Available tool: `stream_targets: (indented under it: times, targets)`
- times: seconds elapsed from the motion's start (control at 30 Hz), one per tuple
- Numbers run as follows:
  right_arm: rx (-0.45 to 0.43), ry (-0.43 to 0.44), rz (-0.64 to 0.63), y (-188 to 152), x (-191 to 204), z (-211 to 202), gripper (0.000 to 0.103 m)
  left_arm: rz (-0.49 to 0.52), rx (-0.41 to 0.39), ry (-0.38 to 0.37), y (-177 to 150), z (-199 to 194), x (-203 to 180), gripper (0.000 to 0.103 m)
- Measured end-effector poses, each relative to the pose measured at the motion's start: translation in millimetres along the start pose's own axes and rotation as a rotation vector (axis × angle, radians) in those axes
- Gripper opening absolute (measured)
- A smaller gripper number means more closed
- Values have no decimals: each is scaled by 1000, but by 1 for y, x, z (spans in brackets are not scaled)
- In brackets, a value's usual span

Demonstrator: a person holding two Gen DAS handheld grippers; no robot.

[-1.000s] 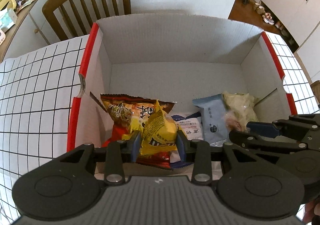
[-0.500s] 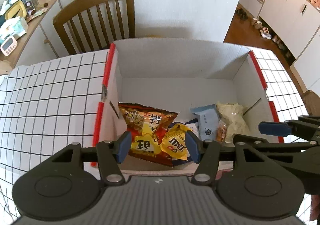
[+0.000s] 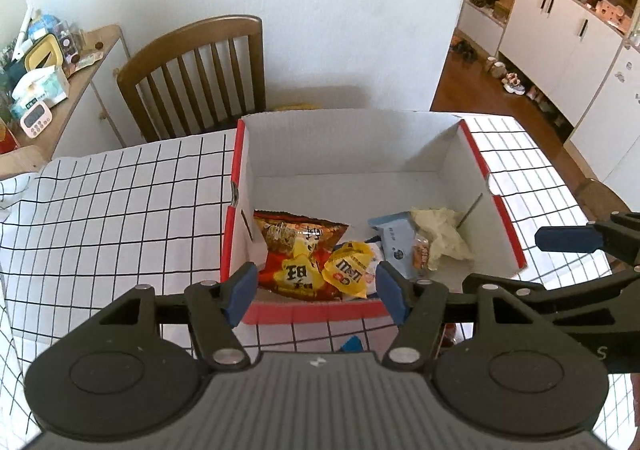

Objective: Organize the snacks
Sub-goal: 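Open both tools to release the snacks and withdraw from the box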

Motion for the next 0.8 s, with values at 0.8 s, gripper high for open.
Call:
stream_targets:
  times: [0.8]
  targets:
    - [27,104,-69,-97,50,-43,103,-39,-14,-81,-98,-50,9,85]
Point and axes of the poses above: each gripper's, at about its wrist camera, not at the fingertips, and z roughly the way its jaws point, x to its left, y to its top, the point moved 8 cm from there along z, roughly the way its jaws point, and after that the axes turned 3 degrees about x, right-handed, at the moved point
